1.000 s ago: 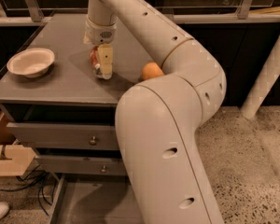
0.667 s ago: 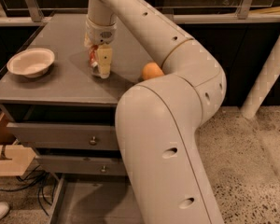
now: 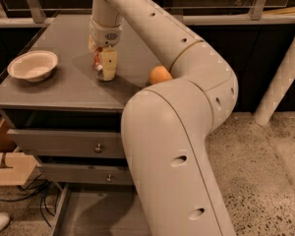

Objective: Place coke can into bottom drawer

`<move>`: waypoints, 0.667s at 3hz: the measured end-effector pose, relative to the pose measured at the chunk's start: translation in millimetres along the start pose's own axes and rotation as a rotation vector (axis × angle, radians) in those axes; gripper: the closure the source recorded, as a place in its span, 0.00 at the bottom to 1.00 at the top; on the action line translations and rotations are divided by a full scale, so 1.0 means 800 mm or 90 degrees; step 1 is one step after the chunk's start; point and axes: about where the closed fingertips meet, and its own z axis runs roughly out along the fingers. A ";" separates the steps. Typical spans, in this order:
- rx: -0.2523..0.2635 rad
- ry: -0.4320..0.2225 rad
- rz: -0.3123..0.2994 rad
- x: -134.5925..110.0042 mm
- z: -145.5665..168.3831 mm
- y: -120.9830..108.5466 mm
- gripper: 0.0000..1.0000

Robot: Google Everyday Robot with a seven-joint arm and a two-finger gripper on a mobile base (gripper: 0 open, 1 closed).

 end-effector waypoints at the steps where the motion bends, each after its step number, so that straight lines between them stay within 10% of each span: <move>1: 0.000 0.000 0.000 0.000 0.000 0.000 0.87; 2: 0.010 -0.003 0.000 -0.002 0.003 -0.006 1.00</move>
Offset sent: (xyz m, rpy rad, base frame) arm -0.0001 -0.0006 0.0014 0.0044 -0.0028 -0.0026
